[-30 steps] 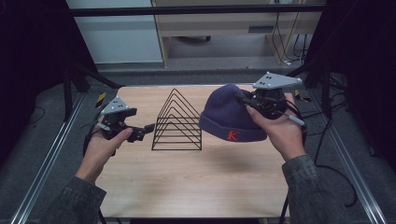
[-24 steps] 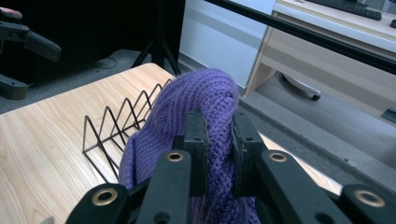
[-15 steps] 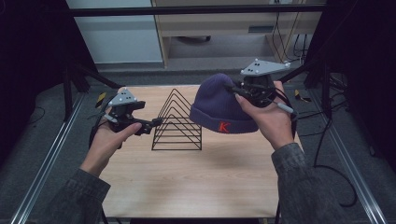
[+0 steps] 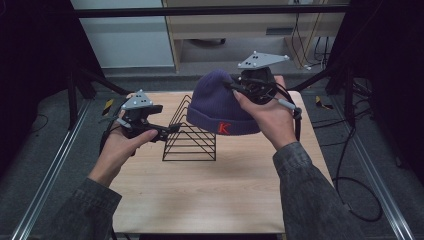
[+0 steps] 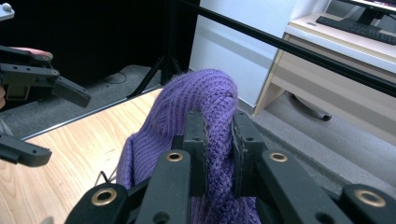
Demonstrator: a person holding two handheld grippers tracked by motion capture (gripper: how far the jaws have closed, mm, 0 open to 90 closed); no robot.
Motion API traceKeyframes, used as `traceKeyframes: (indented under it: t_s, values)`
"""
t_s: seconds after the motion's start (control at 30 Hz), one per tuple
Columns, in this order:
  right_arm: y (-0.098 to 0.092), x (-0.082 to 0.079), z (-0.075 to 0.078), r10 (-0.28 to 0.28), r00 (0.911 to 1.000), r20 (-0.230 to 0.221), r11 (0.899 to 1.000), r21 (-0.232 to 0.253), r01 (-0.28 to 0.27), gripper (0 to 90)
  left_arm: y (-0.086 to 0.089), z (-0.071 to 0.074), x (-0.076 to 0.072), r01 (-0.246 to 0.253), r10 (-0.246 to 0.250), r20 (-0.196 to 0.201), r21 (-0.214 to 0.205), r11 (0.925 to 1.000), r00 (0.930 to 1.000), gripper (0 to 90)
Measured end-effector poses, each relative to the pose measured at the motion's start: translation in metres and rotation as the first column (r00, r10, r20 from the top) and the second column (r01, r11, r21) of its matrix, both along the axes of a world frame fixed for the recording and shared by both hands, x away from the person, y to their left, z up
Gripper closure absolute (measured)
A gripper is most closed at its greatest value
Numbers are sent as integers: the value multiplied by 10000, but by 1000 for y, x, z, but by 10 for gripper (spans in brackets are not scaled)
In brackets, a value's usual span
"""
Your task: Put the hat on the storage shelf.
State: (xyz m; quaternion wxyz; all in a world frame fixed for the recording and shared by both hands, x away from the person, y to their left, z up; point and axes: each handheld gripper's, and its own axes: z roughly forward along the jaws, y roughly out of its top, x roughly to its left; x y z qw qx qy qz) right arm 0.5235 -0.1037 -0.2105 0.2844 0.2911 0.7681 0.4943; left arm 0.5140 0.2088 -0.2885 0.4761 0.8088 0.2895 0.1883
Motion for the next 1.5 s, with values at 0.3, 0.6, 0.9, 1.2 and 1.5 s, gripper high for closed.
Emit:
traceKeyframes:
  t_s: [0.3,0.6,0.9,1.2,1.5]
  values:
    - [14,2,5,233,9997,51,9997,34,-234,789,-6,1,3,232,-232,-19,-39,9997,9997,106]
    - [28,7,4,445,9990,-13,9990,-27,-445,788,-8,-11,24,350,-349,-446,6,9994,9984,113]
    - [45,15,4,801,9968,-7,9968,-17,-801,788,-4,-19,44,195,-214,-983,-211,9996,9949,138]
    - [51,16,4,894,9960,-27,9959,-117,-895,788,-3,-20,47,103,-124,-1243,-173,9998,9922,472]
    - [47,20,3,704,9975,0,9974,-129,-704,786,-7,-15,40,-211,218,-499,146,9997,9985,744]
